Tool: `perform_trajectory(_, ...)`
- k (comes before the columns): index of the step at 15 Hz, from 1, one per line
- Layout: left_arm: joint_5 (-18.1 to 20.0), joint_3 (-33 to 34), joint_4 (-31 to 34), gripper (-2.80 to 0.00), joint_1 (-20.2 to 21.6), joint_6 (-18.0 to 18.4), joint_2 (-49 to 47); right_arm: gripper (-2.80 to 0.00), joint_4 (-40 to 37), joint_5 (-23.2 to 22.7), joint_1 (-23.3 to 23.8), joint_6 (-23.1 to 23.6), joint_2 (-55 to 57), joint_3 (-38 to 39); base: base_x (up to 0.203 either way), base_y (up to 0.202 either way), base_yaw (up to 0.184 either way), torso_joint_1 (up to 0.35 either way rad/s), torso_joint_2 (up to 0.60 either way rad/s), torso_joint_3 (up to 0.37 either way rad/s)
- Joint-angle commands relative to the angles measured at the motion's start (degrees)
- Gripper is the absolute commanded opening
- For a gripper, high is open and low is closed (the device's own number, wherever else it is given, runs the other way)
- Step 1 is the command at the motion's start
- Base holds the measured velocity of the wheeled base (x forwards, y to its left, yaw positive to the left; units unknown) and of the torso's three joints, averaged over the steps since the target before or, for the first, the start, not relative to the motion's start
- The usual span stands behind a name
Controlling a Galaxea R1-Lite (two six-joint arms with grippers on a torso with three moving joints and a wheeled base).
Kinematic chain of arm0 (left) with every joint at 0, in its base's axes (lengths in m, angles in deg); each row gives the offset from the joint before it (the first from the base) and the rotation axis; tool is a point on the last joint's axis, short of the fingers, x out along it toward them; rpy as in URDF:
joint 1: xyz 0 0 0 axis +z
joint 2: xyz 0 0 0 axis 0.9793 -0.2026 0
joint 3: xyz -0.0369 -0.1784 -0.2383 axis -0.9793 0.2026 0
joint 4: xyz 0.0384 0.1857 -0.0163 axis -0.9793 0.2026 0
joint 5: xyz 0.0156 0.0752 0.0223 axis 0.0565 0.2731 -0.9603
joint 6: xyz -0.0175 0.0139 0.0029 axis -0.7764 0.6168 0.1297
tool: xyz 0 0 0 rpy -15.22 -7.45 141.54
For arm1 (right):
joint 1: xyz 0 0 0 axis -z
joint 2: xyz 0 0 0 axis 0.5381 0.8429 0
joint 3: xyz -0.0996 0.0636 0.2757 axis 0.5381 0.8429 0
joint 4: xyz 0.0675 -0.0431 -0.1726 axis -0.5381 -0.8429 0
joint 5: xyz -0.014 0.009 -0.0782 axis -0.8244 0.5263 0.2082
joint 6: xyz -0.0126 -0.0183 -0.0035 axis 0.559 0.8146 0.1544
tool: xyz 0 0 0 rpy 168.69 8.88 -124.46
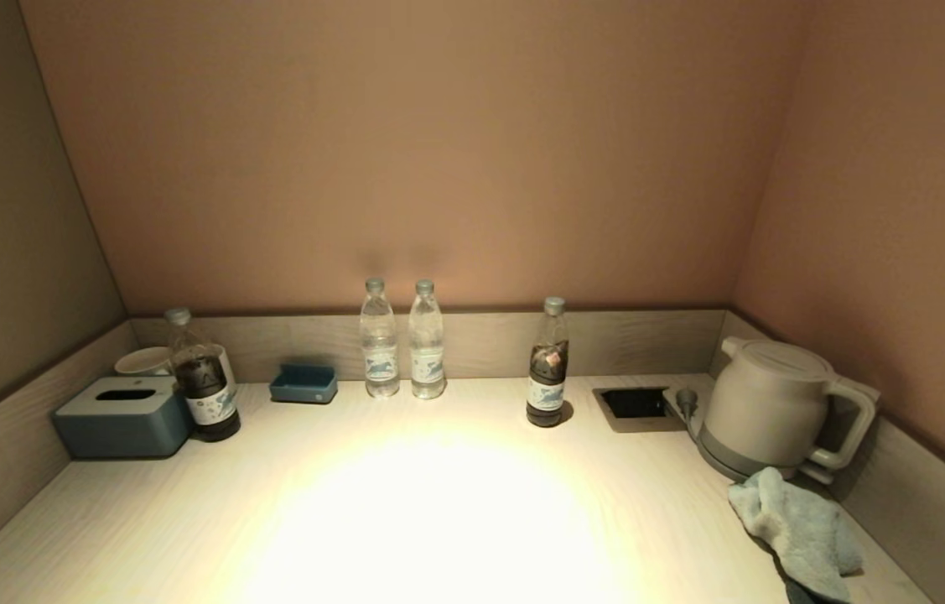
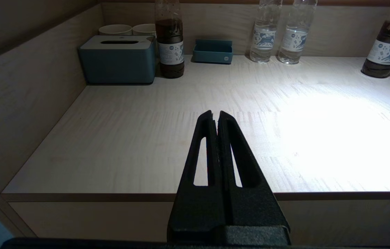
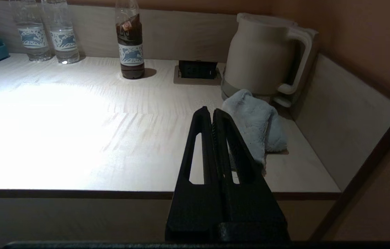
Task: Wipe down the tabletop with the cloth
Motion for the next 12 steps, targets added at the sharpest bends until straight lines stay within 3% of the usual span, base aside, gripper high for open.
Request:
perform_trajectory(1, 0.02, 0.0, 0.0, -2.8, 0.0, -0.06, -0.02, -2.8, -1.92, 0.04, 0.01, -1.93, -0.02, 0.07, 0.0, 0.0, 0.0, 0.0, 0.0, 0.0)
perform_trajectory(12, 0.02, 0.0, 0.0, -2.8, 0.0, -0.06, -0.02, -2.8, -1.92, 0.22, 0.01, -2.74, -0.02, 0.07, 0.0, 0.0, 0.0, 0.0, 0.0, 0.0)
